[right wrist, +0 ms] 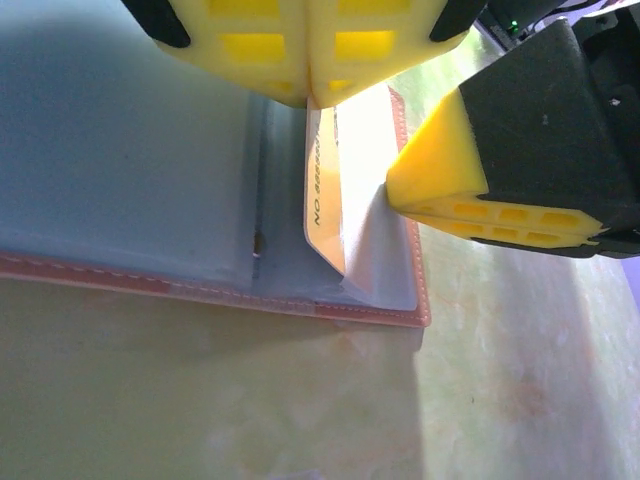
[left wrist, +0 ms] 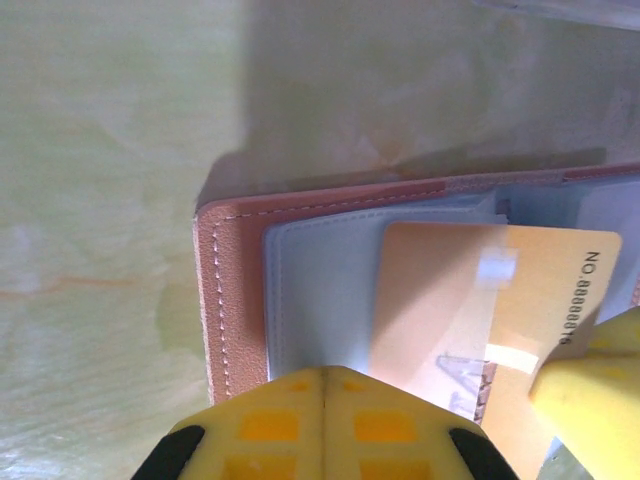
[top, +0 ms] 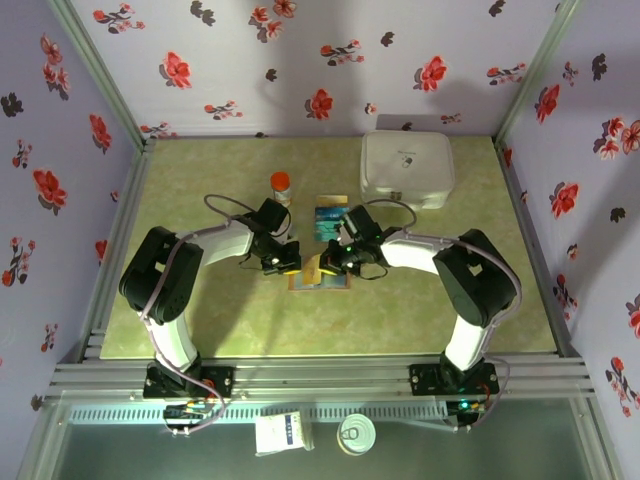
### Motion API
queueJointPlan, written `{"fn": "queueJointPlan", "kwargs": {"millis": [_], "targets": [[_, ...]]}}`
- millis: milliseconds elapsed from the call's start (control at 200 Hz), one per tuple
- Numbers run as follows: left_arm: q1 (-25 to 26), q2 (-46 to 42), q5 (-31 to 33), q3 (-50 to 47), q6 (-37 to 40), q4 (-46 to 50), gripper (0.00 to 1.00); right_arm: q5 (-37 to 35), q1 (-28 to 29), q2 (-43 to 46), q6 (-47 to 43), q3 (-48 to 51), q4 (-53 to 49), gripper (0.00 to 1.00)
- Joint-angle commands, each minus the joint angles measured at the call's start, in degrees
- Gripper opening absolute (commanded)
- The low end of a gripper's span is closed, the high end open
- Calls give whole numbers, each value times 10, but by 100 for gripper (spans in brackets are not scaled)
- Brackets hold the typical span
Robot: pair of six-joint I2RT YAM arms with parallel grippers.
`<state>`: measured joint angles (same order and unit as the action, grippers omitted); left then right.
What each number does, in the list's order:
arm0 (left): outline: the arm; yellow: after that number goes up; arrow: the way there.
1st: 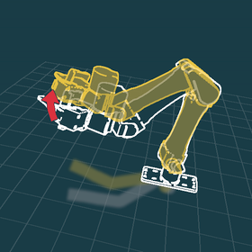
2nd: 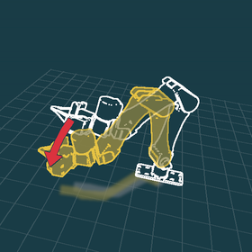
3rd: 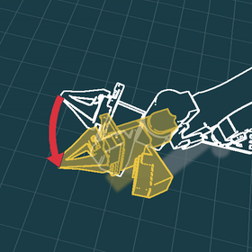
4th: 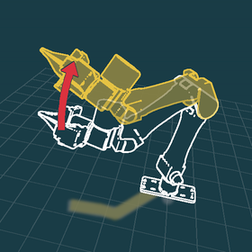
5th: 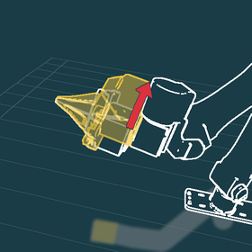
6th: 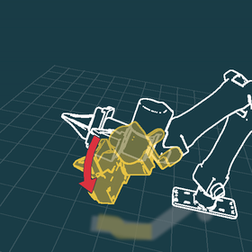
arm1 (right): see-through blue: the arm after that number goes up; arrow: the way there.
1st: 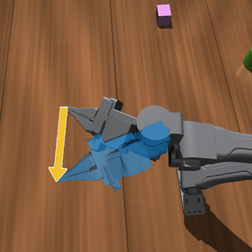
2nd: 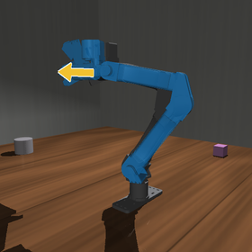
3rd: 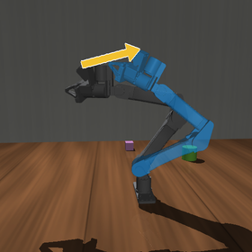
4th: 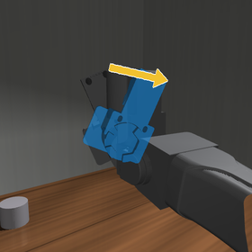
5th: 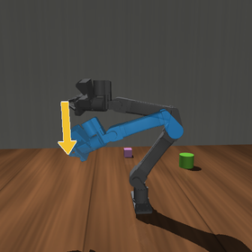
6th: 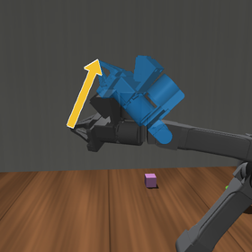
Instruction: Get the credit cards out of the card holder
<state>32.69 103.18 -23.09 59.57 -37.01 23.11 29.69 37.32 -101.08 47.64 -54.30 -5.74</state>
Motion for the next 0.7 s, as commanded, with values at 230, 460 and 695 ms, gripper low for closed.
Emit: {"fn": "queueJointPlan", "kwargs": {"millis": [230, 460, 695], "targets": [[-8, -3, 16, -11, 14, 27, 1, -95, -5, 40, -87, -47, -183, 5], [-9, -10, 13, -13, 13, 26, 1, -100, 8, 18, -94, -84, -201, 5], [-9, -15, 11, -19, 11, 23, 1, -98, 25, -12, -79, -109, -197, 9]]}}
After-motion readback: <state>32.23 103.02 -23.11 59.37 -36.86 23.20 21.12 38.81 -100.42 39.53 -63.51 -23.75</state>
